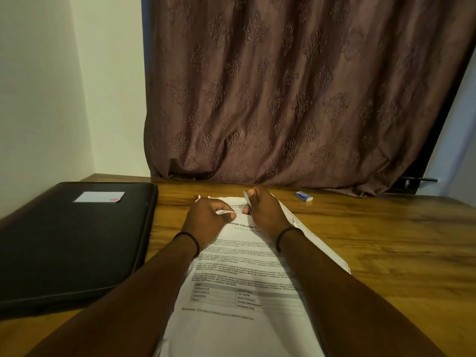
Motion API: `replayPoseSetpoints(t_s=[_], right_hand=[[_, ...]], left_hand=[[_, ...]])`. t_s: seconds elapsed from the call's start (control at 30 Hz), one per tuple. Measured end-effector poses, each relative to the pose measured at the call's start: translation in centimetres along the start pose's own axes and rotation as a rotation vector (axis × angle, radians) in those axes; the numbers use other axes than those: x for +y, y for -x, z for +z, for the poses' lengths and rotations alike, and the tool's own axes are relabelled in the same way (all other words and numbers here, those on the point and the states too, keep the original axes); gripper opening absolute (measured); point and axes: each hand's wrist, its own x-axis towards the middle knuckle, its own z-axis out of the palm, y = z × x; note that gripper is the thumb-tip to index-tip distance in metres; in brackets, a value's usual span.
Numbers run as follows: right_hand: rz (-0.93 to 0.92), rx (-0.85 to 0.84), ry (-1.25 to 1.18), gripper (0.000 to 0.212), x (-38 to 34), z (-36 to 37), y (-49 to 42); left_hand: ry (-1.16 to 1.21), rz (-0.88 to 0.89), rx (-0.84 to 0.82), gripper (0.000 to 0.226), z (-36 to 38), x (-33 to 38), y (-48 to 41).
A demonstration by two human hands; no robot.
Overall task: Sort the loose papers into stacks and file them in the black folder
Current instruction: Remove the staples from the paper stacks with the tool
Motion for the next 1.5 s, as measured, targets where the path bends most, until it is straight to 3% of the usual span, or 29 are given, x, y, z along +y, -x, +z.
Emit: replayPoseSetpoints(t_s=[0.1, 0.37, 0.63, 1.0, 1.27, 1.5], right_hand=[[-0.038, 0.055, 0.136, 0.034, 0.3, -0.2, 0.0], [0.027, 0.13, -0.022, 0.042, -0.6, 0.3, -1.0], [0.007, 0.233, 0.162, 0.047, -0.2, 0.2, -1.1], [0.014, 0.211, 0.265, 0.045, -0.2, 0.3, -0.9], [-0.016, 0.223, 0.243, 0.05, -0.9, 0.8, -0.6], [-0.021, 0.31, 0.137, 0.049, -0.4, 1.0, -0.3]], left_hand=[[0.007, 0.006, -0.004, 0.021, 0.0, 0.0, 0.0], [0.028, -0.033, -0.002, 0.016, 0.1, -0.3, -0.1], [0.031, -0.026, -0.011, 0.013, 0.0, -0.2, 0.0], [0.031, -0.037, -0.019, 0.008, 0.1, -0.3, -0.1], [0.03, -0.008, -0.021, 0.018, 0.0, -0.2, -0.1], [0.013, -0.011, -0.014, 0.013, -0.1, -0.2, -0.1]])
